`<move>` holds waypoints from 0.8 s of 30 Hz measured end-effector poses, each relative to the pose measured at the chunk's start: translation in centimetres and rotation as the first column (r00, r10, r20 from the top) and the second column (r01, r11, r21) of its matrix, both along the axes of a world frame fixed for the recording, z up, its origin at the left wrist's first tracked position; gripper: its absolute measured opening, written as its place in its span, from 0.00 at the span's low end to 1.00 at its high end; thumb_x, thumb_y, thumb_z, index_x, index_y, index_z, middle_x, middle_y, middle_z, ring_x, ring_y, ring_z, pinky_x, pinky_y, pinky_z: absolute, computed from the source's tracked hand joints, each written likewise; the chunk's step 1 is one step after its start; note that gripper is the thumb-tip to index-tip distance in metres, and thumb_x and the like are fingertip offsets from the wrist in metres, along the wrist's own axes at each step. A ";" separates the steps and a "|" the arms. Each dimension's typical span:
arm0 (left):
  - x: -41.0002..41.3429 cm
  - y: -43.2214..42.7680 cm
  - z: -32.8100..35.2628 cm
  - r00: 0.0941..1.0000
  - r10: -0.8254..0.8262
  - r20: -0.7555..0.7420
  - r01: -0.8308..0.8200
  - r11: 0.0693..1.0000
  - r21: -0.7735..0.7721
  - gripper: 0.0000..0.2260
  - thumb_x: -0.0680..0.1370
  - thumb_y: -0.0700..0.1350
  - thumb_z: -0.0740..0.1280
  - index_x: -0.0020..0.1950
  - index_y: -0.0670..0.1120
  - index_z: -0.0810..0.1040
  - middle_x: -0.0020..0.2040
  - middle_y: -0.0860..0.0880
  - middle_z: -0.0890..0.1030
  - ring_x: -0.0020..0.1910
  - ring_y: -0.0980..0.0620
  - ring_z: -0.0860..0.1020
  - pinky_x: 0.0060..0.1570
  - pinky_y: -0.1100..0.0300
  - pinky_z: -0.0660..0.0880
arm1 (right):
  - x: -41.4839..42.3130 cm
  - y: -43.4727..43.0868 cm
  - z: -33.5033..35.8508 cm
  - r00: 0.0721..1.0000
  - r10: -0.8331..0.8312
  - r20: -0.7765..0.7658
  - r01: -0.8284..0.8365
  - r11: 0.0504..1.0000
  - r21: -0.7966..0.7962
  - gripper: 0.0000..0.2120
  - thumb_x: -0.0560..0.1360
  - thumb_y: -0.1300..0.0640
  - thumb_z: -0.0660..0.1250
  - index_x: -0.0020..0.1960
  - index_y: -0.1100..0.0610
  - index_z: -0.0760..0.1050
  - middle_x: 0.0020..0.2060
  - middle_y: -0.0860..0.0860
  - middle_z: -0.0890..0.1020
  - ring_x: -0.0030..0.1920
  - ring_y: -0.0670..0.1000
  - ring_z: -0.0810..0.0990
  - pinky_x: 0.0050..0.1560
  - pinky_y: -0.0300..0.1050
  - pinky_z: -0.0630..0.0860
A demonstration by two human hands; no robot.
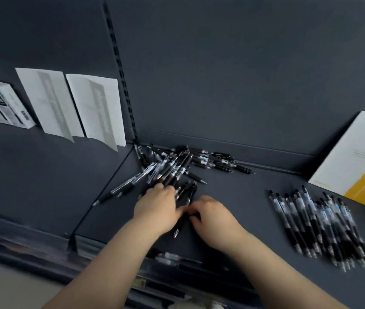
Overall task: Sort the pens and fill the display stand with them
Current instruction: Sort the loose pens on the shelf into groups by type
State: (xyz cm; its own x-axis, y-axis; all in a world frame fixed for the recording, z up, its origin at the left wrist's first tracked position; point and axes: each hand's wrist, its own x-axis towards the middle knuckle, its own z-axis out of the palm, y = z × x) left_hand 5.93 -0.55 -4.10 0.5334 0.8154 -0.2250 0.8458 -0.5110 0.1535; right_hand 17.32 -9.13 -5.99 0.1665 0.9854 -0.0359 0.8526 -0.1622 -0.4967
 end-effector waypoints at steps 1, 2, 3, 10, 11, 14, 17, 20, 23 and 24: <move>0.2 -0.2 -0.1 1.000 -0.014 -0.005 0.014 1.000 0.012 0.24 0.76 0.60 0.63 0.66 0.47 0.66 0.62 0.46 0.70 0.62 0.45 0.70 0.54 0.52 0.70 | -0.2 0.3 -0.1 1.000 -0.024 0.006 0.024 1.000 0.004 0.08 0.75 0.60 0.61 0.50 0.56 0.78 0.49 0.54 0.76 0.51 0.55 0.76 0.51 0.45 0.73; 0.4 -0.3 -0.3 1.000 -0.025 0.002 0.025 1.000 0.017 0.24 0.77 0.58 0.63 0.67 0.46 0.65 0.63 0.45 0.69 0.63 0.44 0.70 0.53 0.52 0.70 | -0.2 0.5 -0.1 0.999 -0.043 0.010 0.043 0.999 0.004 0.08 0.75 0.61 0.60 0.48 0.58 0.78 0.48 0.54 0.77 0.50 0.55 0.76 0.49 0.43 0.71; 0.6 -0.4 -0.3 0.999 -0.035 0.011 0.035 0.999 0.016 0.24 0.77 0.57 0.63 0.67 0.46 0.64 0.63 0.45 0.69 0.63 0.44 0.70 0.52 0.52 0.70 | -0.3 0.6 0.0 0.998 -0.060 0.011 0.060 0.998 0.000 0.08 0.75 0.61 0.60 0.47 0.58 0.78 0.47 0.54 0.77 0.49 0.54 0.76 0.47 0.40 0.70; 2.5 0.1 -0.5 0.996 -0.068 -0.055 0.068 0.998 0.000 0.23 0.75 0.49 0.68 0.64 0.42 0.63 0.61 0.44 0.74 0.56 0.44 0.77 0.41 0.56 0.69 | 0.0 0.9 -0.1 0.966 -0.250 -0.066 0.252 0.968 0.009 0.09 0.72 0.65 0.59 0.44 0.53 0.74 0.42 0.48 0.75 0.42 0.47 0.70 0.36 0.31 0.64; 2.7 0.3 -0.6 0.996 -0.072 -0.060 0.072 0.997 0.004 0.22 0.75 0.47 0.68 0.64 0.42 0.63 0.60 0.44 0.76 0.55 0.44 0.78 0.40 0.56 0.69 | 0.1 1.0 0.0 0.960 -0.274 -0.062 0.275 0.961 0.013 0.09 0.72 0.65 0.59 0.46 0.54 0.75 0.42 0.48 0.76 0.42 0.47 0.71 0.37 0.33 0.63; 2.1 0.8 -0.4 0.996 -0.083 -0.014 0.083 0.996 -0.016 0.20 0.76 0.45 0.66 0.63 0.42 0.64 0.58 0.45 0.78 0.54 0.43 0.79 0.39 0.56 0.69 | 0.3 1.5 0.0 0.942 -0.329 -0.061 0.332 0.943 0.039 0.10 0.73 0.64 0.59 0.51 0.57 0.76 0.45 0.50 0.79 0.42 0.47 0.71 0.39 0.34 0.61; 0.6 1.7 0.5 0.989 -0.102 0.105 0.102 0.995 0.008 0.15 0.76 0.48 0.63 0.58 0.43 0.65 0.51 0.46 0.78 0.49 0.44 0.79 0.38 0.56 0.70 | 0.5 2.0 0.1 0.925 -0.372 -0.082 0.376 0.926 0.040 0.10 0.75 0.62 0.60 0.54 0.57 0.76 0.48 0.51 0.80 0.42 0.48 0.73 0.38 0.32 0.62; -0.1 3.9 1.8 0.973 -0.099 0.208 0.085 0.994 0.073 0.07 0.77 0.46 0.59 0.52 0.45 0.67 0.52 0.46 0.76 0.48 0.45 0.76 0.39 0.56 0.68 | 0.6 2.8 0.0 0.911 -0.400 -0.095 0.404 0.915 0.017 0.11 0.76 0.61 0.60 0.57 0.57 0.75 0.51 0.51 0.80 0.48 0.50 0.76 0.39 0.32 0.62; 1.3 6.6 1.8 0.976 -0.038 0.215 0.024 0.998 0.065 0.12 0.79 0.46 0.58 0.60 0.42 0.69 0.60 0.44 0.71 0.56 0.44 0.75 0.43 0.54 0.68 | 0.2 3.7 -0.1 0.908 -0.407 -0.103 0.410 0.912 0.011 0.14 0.77 0.60 0.59 0.62 0.57 0.73 0.54 0.52 0.79 0.53 0.51 0.77 0.41 0.31 0.62; 1.9 7.3 1.6 0.980 -0.016 0.199 0.008 0.999 0.041 0.14 0.80 0.47 0.58 0.62 0.41 0.68 0.62 0.43 0.70 0.58 0.43 0.74 0.45 0.53 0.69 | 0.0 4.0 0.0 0.909 -0.404 -0.101 0.408 0.913 0.015 0.16 0.77 0.60 0.59 0.63 0.56 0.72 0.55 0.52 0.79 0.54 0.51 0.76 0.42 0.31 0.62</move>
State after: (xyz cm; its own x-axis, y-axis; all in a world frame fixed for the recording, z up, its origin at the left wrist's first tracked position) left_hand 7.79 6.72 -2.54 0.5745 0.8145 -0.0810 0.7939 -0.5303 0.2976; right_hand 17.35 -5.12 -6.01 0.5500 0.8343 -0.0381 0.6661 -0.4657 -0.5825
